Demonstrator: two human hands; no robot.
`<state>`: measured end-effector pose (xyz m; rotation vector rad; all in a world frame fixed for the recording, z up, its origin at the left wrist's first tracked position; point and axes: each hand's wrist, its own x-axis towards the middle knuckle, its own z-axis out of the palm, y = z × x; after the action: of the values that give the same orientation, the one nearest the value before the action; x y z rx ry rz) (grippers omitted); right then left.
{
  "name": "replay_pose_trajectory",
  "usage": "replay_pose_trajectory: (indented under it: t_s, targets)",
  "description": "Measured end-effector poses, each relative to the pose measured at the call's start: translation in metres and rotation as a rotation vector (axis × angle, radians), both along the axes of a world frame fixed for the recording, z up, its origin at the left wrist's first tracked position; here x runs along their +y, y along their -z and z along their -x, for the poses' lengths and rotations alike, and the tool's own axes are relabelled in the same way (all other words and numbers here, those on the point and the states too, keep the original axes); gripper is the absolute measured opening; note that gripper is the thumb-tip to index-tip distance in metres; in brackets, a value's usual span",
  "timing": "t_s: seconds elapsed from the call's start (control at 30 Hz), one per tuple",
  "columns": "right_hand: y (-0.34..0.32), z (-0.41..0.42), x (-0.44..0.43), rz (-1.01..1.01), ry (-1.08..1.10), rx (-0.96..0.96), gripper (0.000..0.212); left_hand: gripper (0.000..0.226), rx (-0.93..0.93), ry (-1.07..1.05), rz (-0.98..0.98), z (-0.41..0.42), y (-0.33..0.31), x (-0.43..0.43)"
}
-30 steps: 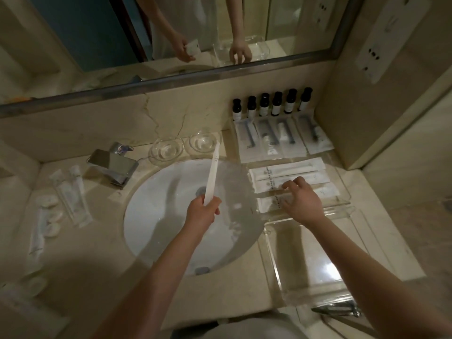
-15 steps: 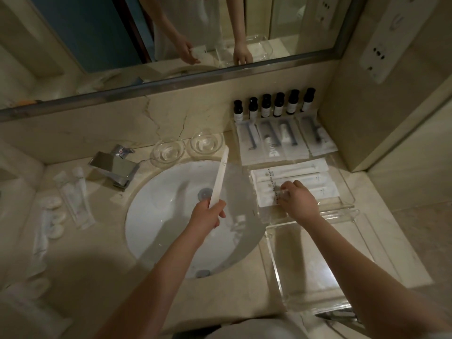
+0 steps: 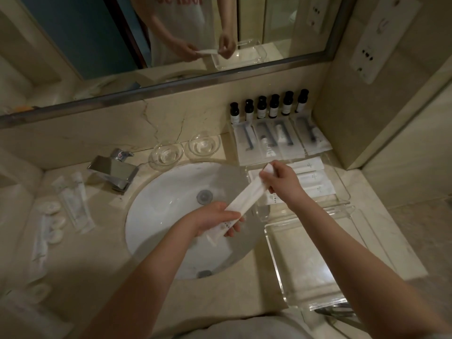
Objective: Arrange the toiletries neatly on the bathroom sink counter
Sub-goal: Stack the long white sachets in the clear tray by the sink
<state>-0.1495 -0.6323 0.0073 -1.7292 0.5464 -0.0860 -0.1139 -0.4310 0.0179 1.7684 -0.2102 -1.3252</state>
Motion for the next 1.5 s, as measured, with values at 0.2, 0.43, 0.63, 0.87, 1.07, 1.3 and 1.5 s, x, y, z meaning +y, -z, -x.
replay_pose_trajectory:
  t_s: [0.2,0.43,0.63,0.87,1.07,1.3,1.5]
  targets:
    - [0.019,0.024,-0.036,0.118,0.293,0.089,0.006,0.015,-0.174,-0.08,-0.066,-0.005,0.012,0.0]
    - [0.04,0.06,-0.06,0.898,0.19,0.089,0.043,0.014,-0.331,-0.119,-0.031,0.004,0.034,-0.053]
    - [0.051,0.084,-0.066,0.968,-0.147,0.025,0.019,0.01,-0.472,0.116,-0.129,0.009,0.037,-0.102]
    - [0.061,0.08,-0.072,1.047,-0.217,0.098,0.024,0.019,-0.844,0.249,-0.412,0.021,0.051,-0.113]
    - [0.064,0.064,-0.07,0.948,-0.295,0.226,0.017,0.025,-1.1,0.392,-0.552,0.019,0.055,-0.106]
    - [0.063,0.055,-0.07,0.956,-0.282,0.329,0.015,0.03,-1.1,0.51,-0.522,0.019,0.06,-0.102]
    - [0.058,0.057,-0.076,1.065,-0.274,0.437,0.018,0.029,-1.096,0.537,-0.506,0.017,0.061,-0.105]
